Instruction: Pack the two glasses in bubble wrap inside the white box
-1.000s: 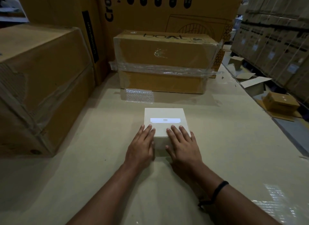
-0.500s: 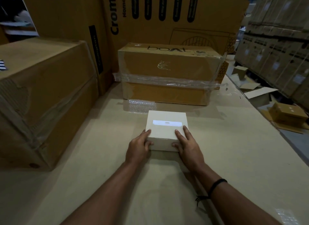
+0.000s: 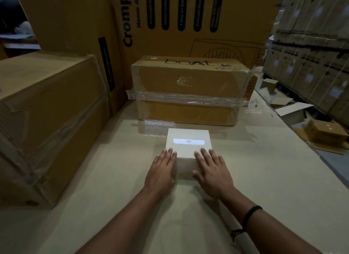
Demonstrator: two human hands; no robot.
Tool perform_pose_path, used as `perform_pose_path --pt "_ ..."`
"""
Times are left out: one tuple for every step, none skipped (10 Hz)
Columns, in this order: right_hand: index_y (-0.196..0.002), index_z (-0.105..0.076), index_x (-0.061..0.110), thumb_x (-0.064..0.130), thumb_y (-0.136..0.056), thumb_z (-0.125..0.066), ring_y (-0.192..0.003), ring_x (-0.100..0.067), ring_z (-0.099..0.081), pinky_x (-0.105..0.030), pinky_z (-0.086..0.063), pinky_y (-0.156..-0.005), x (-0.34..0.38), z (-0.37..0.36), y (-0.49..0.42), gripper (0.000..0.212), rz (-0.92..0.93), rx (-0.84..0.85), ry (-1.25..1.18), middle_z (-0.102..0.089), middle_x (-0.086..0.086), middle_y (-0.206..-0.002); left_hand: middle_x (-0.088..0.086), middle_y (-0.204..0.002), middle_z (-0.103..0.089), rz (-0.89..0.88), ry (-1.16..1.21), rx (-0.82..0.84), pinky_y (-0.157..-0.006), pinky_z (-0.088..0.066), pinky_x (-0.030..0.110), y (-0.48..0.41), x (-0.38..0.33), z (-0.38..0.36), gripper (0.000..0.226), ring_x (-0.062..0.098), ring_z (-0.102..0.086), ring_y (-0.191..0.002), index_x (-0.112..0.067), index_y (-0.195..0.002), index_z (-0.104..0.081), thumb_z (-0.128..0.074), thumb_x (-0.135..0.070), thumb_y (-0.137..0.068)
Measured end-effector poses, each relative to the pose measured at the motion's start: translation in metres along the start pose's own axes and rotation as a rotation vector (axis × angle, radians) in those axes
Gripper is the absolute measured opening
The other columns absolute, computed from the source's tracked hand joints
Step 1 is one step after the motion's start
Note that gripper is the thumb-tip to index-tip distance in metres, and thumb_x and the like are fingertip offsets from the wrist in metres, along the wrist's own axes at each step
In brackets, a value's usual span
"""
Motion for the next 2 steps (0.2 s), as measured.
perform_pose_path --pt "-0.155 -0.005 0.031 0.066 -0.093 -0.015 -0.151 -0.025 0.003 -0.042 -0.001 -0.119 0.0001 -0.0015 -0.0021 0.072 -0.044 -0.003 -0.050 -0.003 0.001 -0.164 0.000 -0.164 -0.001 0.001 -0.024 0.035 -0.120 -0.001 0.031 -0.0019 0.0042 -0.0037 0.073 0.018 0.003 -0.150 -0.019 -0.155 -0.006 -0.046 -0.018 -0.094" --pt "-0.155 -0.009 0.032 0.070 -0.089 -0.005 -0.151 -0.024 -0.001 -0.044 -0.004 -0.119 0.0043 0.0020 0.0003 0.077 -0.057 0.005 -0.062 -0.006 0.002 -0.164 -0.004 -0.163 0.000 0.009 0.006 0.096 -0.119 -0.002 0.029 -0.0036 0.0057 0.0056 0.074 0.014 0.002 -0.150 -0.024 -0.155 -0.008 -0.048 -0.019 -0.092"
Point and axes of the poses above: each hand's wrist, its own y-axis away from the middle knuckle, its own z-axis out of the back of the hand, x = y × z, the point moved 7 cm from there along -y, towards the middle knuckle
